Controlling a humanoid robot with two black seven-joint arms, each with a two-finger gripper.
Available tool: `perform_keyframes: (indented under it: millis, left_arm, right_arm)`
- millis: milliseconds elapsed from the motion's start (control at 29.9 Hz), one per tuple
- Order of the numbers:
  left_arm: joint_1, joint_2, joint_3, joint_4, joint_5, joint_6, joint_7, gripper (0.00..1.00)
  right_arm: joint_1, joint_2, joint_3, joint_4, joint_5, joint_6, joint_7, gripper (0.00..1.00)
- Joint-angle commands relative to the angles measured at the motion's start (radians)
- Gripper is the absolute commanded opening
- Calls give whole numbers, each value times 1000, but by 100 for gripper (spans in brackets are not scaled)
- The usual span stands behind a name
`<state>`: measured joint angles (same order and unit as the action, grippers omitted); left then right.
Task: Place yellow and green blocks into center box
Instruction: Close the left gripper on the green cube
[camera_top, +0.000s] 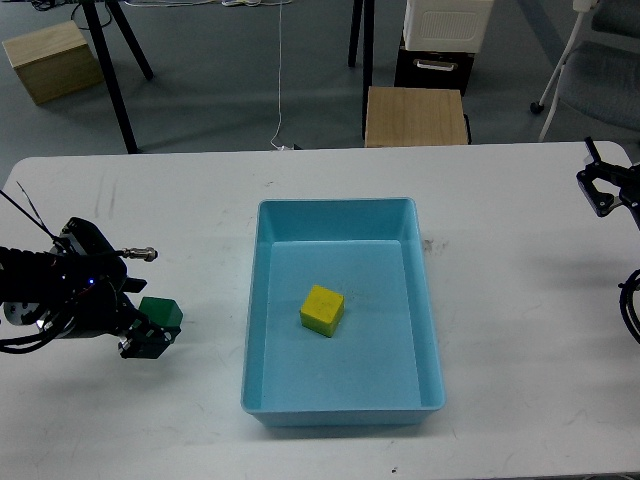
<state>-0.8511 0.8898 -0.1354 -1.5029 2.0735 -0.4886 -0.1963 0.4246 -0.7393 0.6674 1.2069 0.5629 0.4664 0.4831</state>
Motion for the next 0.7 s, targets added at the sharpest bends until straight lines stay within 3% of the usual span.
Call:
perform_keyframes:
  millis: [0,668]
  left_arm:
    - [3,-2,2,12,0,0,0,100]
    - [35,-43,0,49,60,0,-9,100]
  right_arm:
    - [-1,0,0,-1,0,0,0,99]
    - [-3,0,0,-1,0,2,2,99]
